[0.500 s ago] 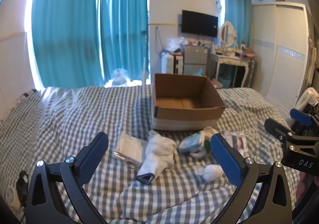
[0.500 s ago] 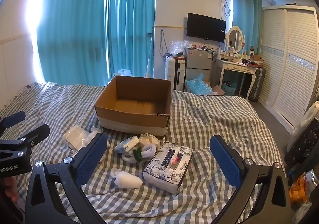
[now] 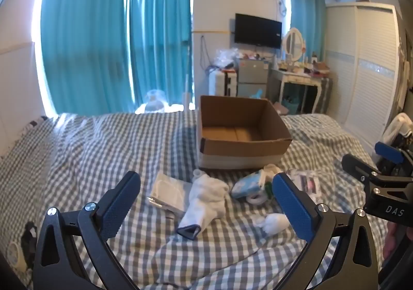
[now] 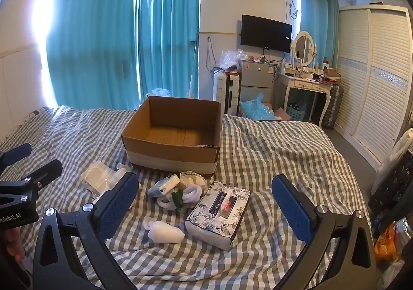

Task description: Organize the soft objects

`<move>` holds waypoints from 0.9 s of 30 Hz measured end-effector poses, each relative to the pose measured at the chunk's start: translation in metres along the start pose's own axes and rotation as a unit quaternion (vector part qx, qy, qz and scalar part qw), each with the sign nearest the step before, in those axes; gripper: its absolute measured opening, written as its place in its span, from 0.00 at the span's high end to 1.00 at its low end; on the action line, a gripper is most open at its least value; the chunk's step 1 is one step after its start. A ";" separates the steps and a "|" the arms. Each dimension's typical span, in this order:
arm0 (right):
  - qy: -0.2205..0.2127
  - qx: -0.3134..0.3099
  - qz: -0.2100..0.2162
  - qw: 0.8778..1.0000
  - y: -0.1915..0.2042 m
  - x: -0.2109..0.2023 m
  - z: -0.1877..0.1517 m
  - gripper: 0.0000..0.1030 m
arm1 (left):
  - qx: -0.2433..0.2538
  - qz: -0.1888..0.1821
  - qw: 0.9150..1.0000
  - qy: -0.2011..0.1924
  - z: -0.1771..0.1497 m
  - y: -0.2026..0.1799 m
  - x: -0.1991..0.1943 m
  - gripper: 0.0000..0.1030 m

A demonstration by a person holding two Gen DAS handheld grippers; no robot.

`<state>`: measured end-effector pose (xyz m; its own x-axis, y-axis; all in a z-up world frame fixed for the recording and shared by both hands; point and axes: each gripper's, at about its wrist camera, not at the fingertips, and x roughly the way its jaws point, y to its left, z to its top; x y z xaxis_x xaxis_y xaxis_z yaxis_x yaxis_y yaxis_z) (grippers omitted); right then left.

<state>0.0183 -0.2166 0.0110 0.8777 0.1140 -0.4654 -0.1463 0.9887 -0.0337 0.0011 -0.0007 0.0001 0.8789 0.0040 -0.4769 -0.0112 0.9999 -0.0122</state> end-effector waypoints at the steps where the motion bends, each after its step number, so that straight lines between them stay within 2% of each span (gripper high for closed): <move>1: 0.000 0.000 0.000 1.000 0.000 0.000 0.000 0.00 | 0.000 0.000 1.000 -0.001 0.000 0.000 -0.001 0.00; 27: 0.004 0.004 0.002 1.000 0.000 0.004 -0.002 0.00 | -0.002 0.000 1.000 -0.001 -0.001 0.006 0.001 0.00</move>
<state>0.0203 -0.2161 0.0072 0.8732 0.1162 -0.4733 -0.1449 0.9891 -0.0244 0.0015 0.0049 -0.0008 0.8801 0.0044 -0.4748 -0.0138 0.9998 -0.0164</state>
